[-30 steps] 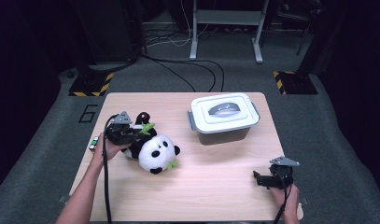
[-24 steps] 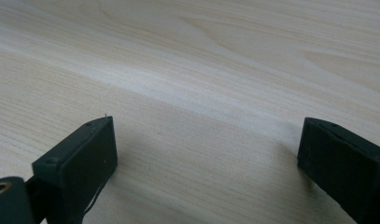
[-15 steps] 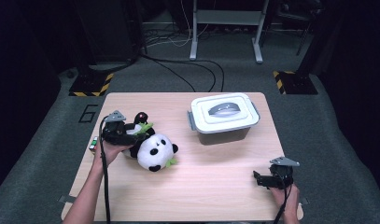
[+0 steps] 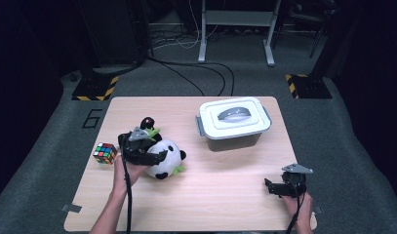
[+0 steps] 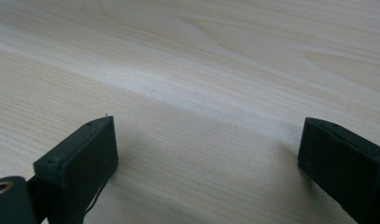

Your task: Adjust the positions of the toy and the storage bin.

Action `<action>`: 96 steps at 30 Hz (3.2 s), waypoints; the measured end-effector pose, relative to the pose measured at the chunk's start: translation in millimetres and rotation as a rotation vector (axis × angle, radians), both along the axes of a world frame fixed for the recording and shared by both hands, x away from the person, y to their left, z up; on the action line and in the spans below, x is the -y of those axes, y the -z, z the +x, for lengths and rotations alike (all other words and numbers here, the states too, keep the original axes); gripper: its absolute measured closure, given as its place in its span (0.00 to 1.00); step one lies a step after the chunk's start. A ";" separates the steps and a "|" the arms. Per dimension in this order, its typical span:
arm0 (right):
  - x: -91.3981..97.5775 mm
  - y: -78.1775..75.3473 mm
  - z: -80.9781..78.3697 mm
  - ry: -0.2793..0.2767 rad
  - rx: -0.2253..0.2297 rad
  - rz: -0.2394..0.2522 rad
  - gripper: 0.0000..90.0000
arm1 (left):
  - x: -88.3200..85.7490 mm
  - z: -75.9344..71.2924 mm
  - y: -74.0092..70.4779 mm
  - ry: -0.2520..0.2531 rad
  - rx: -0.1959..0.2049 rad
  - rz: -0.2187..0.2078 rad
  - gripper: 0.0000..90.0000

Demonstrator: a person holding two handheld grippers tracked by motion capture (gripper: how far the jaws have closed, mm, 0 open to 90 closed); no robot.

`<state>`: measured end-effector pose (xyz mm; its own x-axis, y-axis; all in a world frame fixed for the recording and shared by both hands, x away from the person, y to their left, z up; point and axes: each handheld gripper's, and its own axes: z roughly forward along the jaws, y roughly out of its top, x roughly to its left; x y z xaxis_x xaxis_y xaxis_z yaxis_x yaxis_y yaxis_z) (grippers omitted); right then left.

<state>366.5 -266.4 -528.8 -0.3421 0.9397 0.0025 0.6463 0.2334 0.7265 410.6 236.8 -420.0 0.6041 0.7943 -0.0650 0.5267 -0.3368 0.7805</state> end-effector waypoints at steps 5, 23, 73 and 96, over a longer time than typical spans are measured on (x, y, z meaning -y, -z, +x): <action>0.0 0.0 -0.1 0.000 0.001 -0.001 0.05 | 16.7 -8.8 15.9 -0.057 0.017 0.051 0.17; 0.1 0.0 0.0 0.003 0.001 0.000 0.05 | 7.8 -13.7 36.4 -0.073 0.070 0.103 0.59; -6.7 -15.6 8.5 -0.017 -0.025 0.018 0.04 | -106.9 -98.2 87.1 -0.212 -0.050 0.063 0.12; -26.1 -106.2 69.5 -0.109 0.068 0.038 0.05 | -112.6 -82.8 111.4 -0.263 -0.046 0.095 0.04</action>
<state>436.0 -240.3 -422.6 -0.4424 0.8968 0.0111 0.5677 0.2704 0.7776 327.8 349.4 -531.5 0.3747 0.9271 -0.0054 0.6401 -0.2544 0.7249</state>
